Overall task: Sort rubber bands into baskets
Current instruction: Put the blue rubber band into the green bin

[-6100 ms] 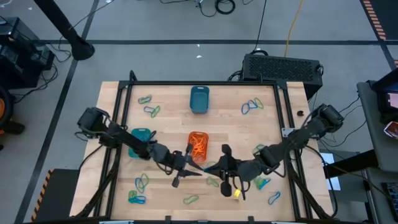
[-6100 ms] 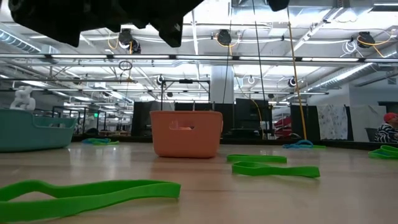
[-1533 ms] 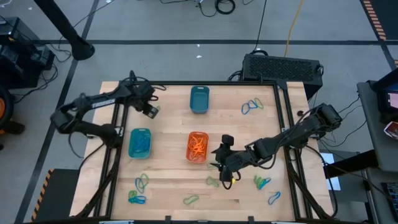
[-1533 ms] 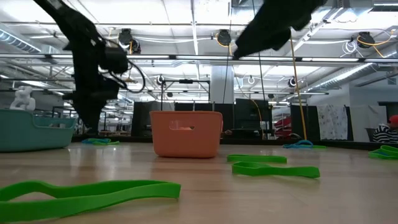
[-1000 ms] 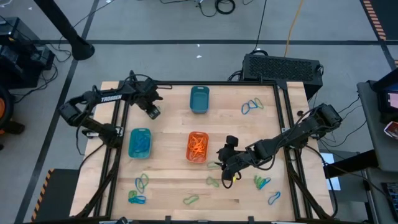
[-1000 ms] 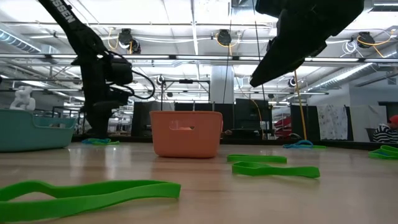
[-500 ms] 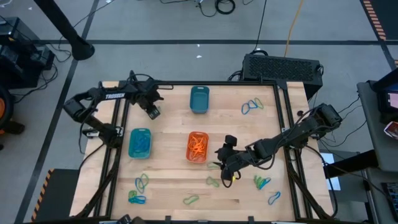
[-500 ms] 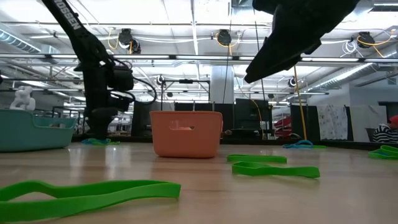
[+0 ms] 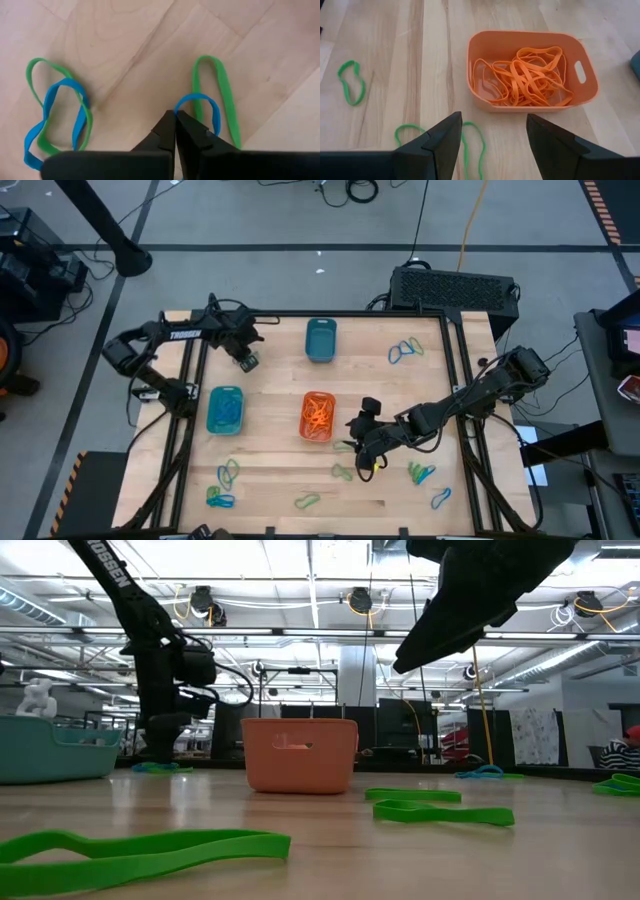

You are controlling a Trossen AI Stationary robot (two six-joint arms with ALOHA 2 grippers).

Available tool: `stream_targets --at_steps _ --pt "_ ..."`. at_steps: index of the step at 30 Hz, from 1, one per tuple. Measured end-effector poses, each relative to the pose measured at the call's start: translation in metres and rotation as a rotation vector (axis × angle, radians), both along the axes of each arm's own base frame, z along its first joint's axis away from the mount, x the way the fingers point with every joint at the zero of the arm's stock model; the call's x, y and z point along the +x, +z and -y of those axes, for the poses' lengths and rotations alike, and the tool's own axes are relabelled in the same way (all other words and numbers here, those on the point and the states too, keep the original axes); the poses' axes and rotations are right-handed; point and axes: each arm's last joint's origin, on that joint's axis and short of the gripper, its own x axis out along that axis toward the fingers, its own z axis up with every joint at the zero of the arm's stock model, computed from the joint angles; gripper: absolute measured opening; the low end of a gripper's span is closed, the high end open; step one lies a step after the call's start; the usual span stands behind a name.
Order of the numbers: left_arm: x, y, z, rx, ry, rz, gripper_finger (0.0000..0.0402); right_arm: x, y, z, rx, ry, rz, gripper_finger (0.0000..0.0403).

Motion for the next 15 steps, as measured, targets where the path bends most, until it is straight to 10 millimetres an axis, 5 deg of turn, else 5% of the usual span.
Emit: stream_targets --at_steps 8,15 --pt "-0.002 0.037 0.019 0.090 -0.005 0.067 0.0003 0.000 0.000 0.000 0.003 -0.003 0.003 0.0215" --pt "-0.002 0.071 0.073 -0.034 -0.090 0.222 0.0001 0.000 0.000 0.000 0.022 -0.019 0.006 0.0215"
